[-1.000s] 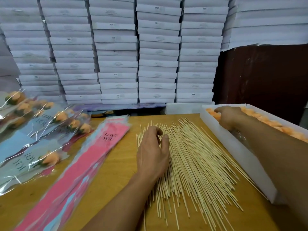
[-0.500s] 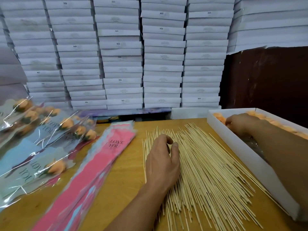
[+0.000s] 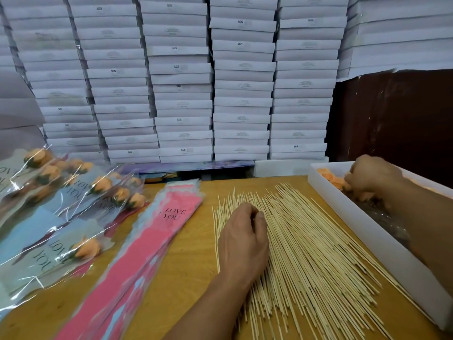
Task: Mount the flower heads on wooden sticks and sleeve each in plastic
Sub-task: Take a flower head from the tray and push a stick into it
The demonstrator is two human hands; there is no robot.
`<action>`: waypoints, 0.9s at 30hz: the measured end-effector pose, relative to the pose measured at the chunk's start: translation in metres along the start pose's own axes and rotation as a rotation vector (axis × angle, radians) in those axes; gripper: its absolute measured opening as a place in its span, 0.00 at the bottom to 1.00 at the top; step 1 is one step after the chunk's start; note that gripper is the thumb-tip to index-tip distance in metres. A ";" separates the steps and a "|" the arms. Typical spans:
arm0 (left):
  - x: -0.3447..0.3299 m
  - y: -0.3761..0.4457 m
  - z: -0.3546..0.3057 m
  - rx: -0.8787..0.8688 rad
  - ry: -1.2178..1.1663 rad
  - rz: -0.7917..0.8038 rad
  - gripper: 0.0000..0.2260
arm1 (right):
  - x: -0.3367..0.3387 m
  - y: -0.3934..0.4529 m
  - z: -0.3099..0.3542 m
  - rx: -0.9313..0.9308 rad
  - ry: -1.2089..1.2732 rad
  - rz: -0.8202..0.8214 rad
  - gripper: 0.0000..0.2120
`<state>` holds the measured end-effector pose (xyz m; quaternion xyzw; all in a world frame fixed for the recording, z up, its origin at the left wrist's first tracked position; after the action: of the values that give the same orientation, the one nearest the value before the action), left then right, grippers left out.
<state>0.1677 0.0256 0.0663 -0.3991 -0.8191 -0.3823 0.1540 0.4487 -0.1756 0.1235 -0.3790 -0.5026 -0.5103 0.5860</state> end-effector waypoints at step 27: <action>0.016 0.006 0.018 0.110 -0.206 -0.096 0.03 | -0.049 -0.147 0.135 0.433 0.674 0.153 0.17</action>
<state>0.1629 0.0494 0.0662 -0.3875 -0.8685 -0.3005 0.0725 0.2789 -0.0637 0.0936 -0.0948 -0.3486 -0.4432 0.8204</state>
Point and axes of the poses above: each hand's wrist, its own y-axis towards the middle knuckle, its own x-axis out of the back of the hand, z = x × y, the point moved 6 cm from there along y, towards the middle knuckle, and after that the axes turned 12 degrees about z, right-handed, at the moved point
